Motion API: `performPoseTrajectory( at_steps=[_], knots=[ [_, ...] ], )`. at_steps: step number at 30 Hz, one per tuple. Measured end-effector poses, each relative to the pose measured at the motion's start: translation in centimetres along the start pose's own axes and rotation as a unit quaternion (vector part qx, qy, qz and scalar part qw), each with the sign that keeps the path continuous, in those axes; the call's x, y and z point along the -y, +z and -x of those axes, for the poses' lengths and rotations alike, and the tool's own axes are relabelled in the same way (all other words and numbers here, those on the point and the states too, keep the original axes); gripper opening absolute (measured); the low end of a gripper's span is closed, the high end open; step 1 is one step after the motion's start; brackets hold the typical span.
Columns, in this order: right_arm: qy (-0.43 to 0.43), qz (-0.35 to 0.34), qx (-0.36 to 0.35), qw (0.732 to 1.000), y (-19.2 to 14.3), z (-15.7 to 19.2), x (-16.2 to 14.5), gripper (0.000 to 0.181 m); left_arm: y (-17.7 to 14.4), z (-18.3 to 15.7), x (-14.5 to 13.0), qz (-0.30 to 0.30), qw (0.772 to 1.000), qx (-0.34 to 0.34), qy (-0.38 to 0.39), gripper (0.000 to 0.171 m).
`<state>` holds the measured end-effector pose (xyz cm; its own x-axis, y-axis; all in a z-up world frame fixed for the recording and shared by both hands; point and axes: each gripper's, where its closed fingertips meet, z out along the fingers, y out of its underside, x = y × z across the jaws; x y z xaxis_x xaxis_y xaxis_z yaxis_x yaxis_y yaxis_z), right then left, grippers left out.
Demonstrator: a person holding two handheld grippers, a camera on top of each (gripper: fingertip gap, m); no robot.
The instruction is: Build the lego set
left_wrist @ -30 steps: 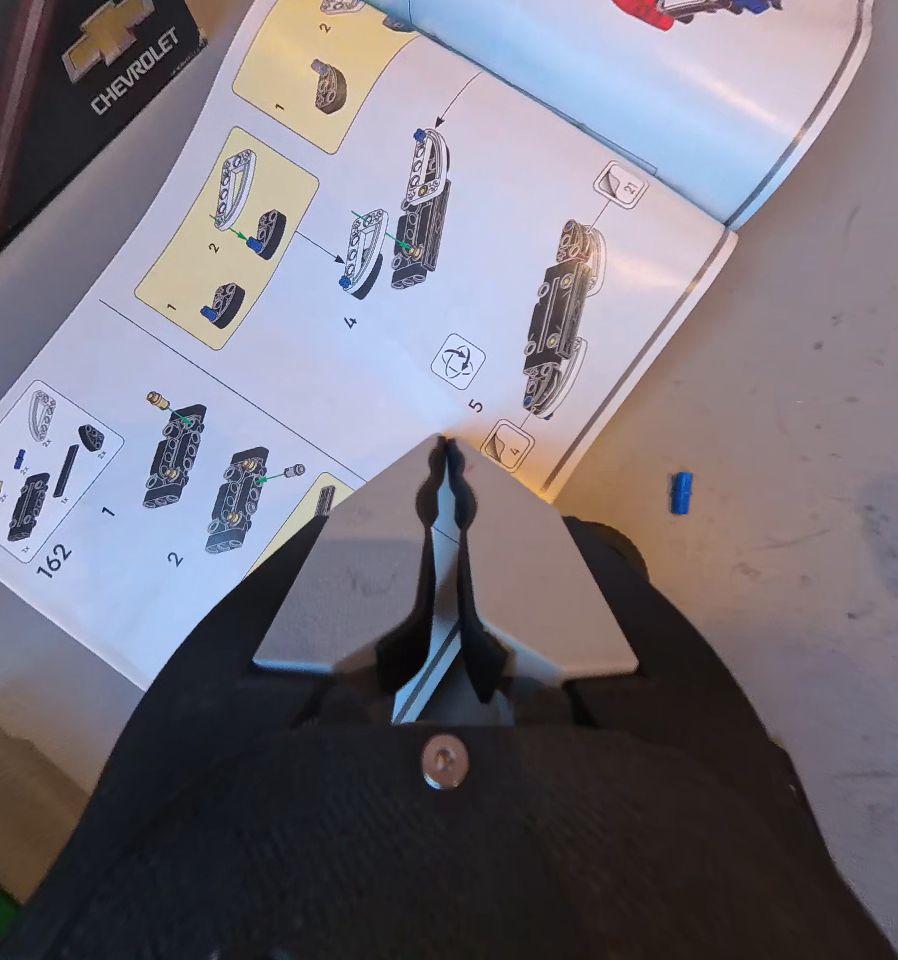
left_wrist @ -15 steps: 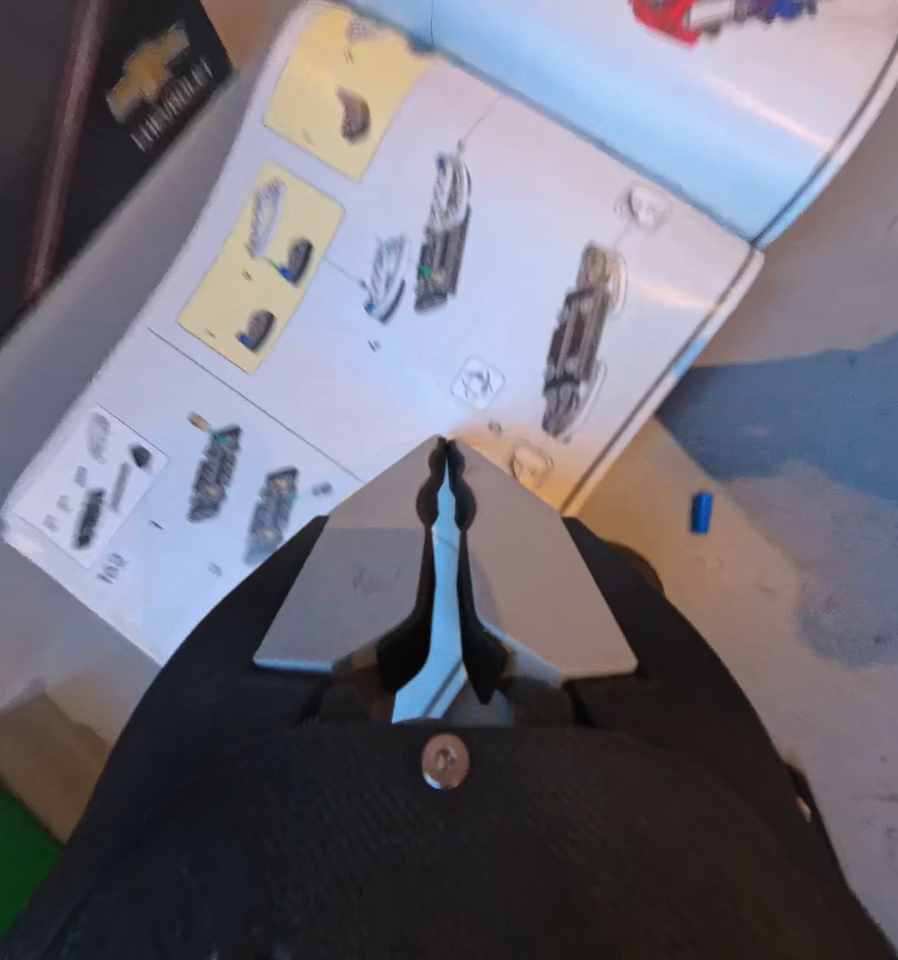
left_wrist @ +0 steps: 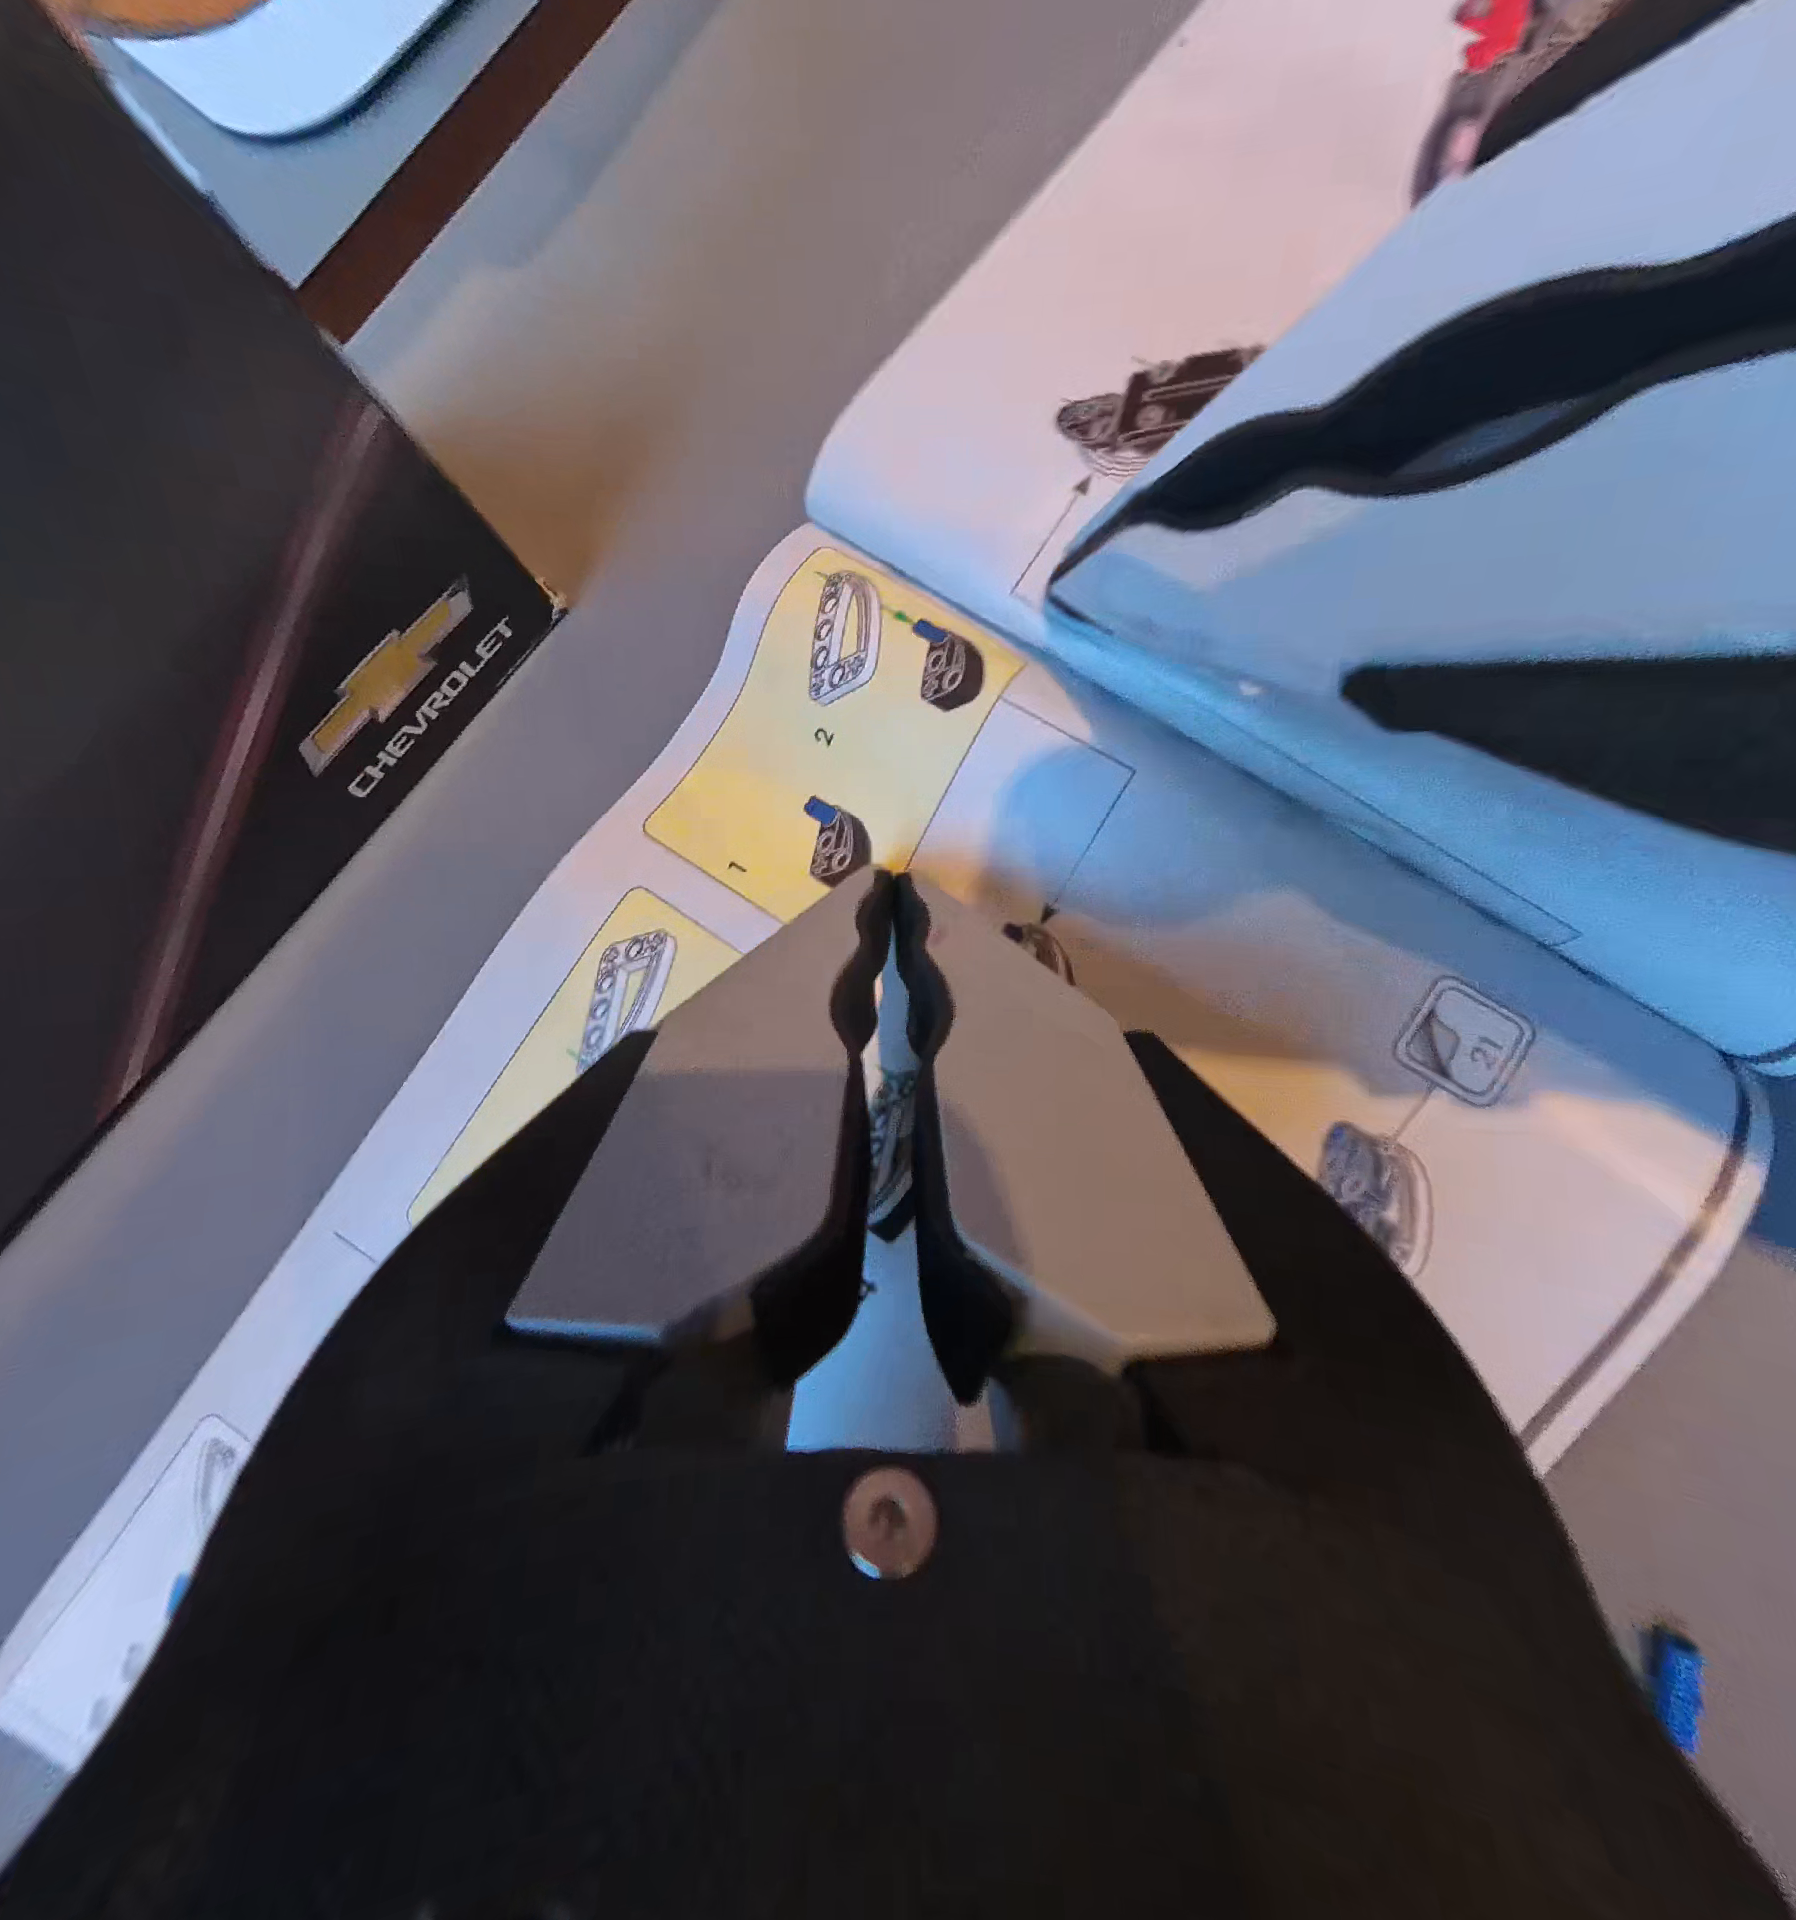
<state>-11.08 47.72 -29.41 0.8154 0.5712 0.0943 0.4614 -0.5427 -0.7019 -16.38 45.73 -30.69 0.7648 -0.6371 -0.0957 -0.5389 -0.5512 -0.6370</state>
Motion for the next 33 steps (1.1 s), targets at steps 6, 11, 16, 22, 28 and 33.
performPoseTrajectory(
  at_steps=[6,11,16,22,28,33],
  knots=[
    [-0.030,-0.030,-0.023,0.999,0.2,-0.1,-0.4,0.000,-0.1,0.1,-0.2,-0.012,1.000,-0.003,-0.008,0.000],
    [-0.020,-0.033,-0.007,0.999,0.2,-0.3,-0.5,0.000,-0.3,0.4,-0.5,-0.008,1.000,-0.003,-0.021,0.000],
    [-0.008,-0.034,0.002,0.999,0.3,-0.5,-0.7,0.000,-1.0,1.1,-1.4,-0.006,0.999,0.005,-0.033,0.000],
    [-0.009,-0.035,0.003,0.999,0.3,-0.6,-0.8,0.000,-1.8,1.8,-2.5,-0.005,0.999,0.011,-0.047,0.000],
    [-0.007,-0.036,0.003,0.999,0.3,-0.7,-0.8,0.000,-2.6,2.4,-3.4,-0.004,0.997,0.021,-0.068,0.000],
    [-0.008,-0.036,0.002,0.999,0.3,-0.7,-0.8,0.000,-3.7,2.7,-4.8,0.006,0.996,0.035,-0.079,0.000]
  ],
)
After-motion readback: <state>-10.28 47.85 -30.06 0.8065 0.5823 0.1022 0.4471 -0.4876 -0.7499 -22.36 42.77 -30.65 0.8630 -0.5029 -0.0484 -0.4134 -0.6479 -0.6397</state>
